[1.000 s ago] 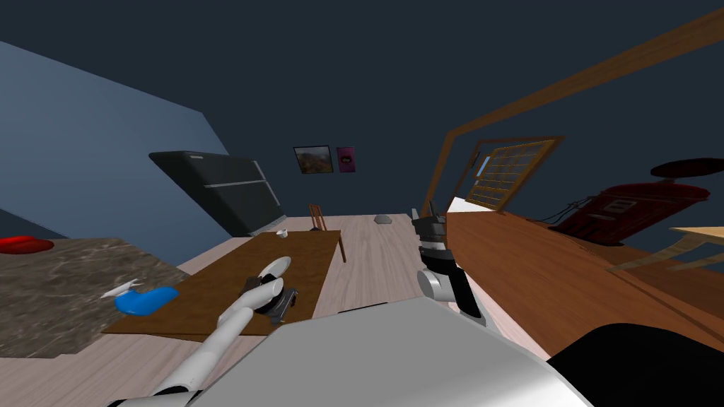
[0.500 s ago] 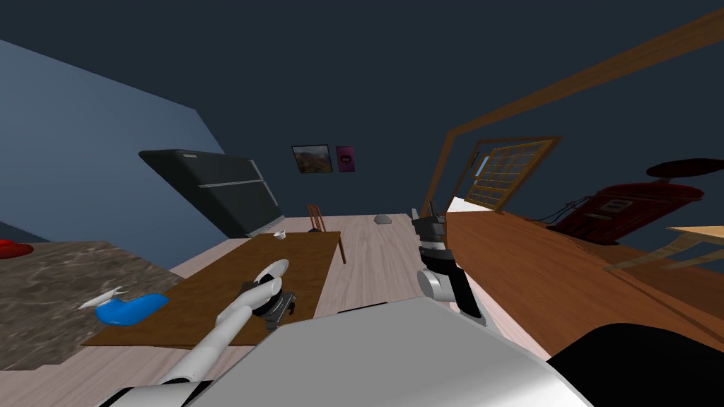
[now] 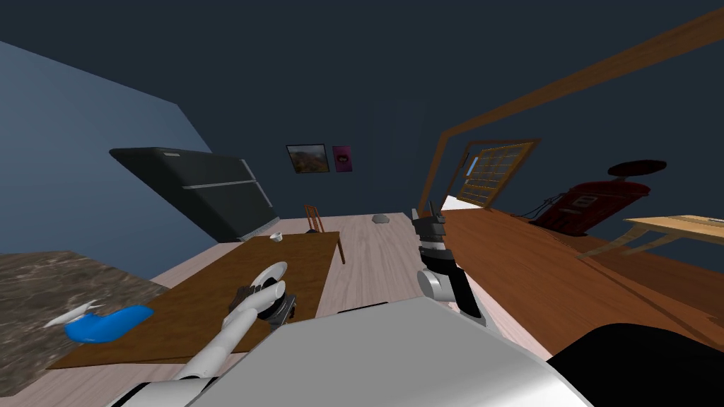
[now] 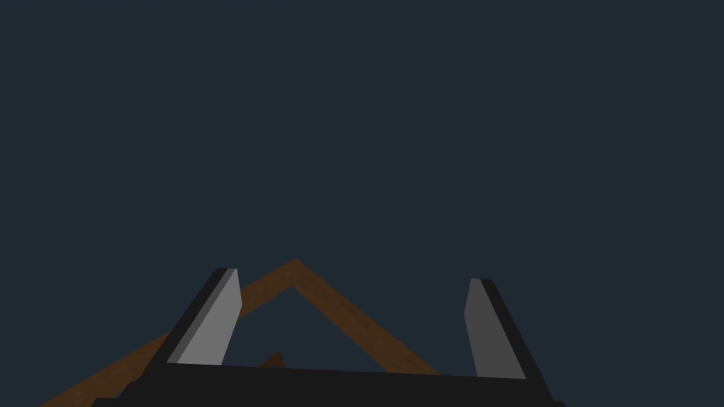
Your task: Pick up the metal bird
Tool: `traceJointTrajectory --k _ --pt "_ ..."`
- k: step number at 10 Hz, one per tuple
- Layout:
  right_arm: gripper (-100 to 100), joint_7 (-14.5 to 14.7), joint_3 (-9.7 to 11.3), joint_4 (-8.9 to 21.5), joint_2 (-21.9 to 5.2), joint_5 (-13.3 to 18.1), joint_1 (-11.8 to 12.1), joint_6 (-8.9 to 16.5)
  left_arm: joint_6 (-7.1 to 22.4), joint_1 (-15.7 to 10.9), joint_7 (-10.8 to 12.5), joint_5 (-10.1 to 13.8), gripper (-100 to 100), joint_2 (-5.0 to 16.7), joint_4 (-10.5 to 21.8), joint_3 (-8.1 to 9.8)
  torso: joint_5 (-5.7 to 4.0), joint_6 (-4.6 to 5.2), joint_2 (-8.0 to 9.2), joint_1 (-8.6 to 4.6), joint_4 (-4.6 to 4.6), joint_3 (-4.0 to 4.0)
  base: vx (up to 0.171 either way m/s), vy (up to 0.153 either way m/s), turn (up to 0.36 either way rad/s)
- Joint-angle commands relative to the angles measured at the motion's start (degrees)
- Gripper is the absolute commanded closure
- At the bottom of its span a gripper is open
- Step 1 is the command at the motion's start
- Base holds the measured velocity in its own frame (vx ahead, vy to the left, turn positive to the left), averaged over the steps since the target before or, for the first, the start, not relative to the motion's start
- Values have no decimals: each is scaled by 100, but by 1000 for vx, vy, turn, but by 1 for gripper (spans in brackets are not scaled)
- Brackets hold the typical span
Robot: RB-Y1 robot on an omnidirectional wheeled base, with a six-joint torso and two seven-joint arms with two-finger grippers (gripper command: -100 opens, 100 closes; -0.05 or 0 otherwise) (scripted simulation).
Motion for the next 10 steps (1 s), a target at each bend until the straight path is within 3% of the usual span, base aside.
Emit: traceJointTrajectory --k 1,4,5,6,8,9,10 --pt "0 0 0 0 0 0 0 0 0 0 0 0 100 0 0 0 0 0 0 0 0 0 0 0 0" --pt "0 0 0 0 0 0 0 0 4 6 -10 -4 100 -1 2 -7 -1 0 -5 -5 3 -1 0 0 0" --pt "0 0 0 0 0 0 0 0 4 7 -9 -4 0 0 2 -7 -1 0 -5 -5 3 -1 0 0 0" --pt "0 0 0 0 0 0 0 0 163 32 -27 76 100 127 -173 -13 -1 0 -5 -6 3 -1 23 -33 151" --pt "0 0 0 0 1 0 0 0 360 26 -108 198 100 302 -345 -29 -7 -4 -10 -28 2 -4 26 -74 121" --pt "0 0 0 0 1 0 1 0 279 35 -68 151 100 243 -294 -24 -9 -4 -14 -37 2 -6 18 -38 34" --pt "0 0 0 0 1 0 0 0 303 36 -76 158 0 255 -305 -23 -4 0 -12 -25 1 -6 2 -7 -5"
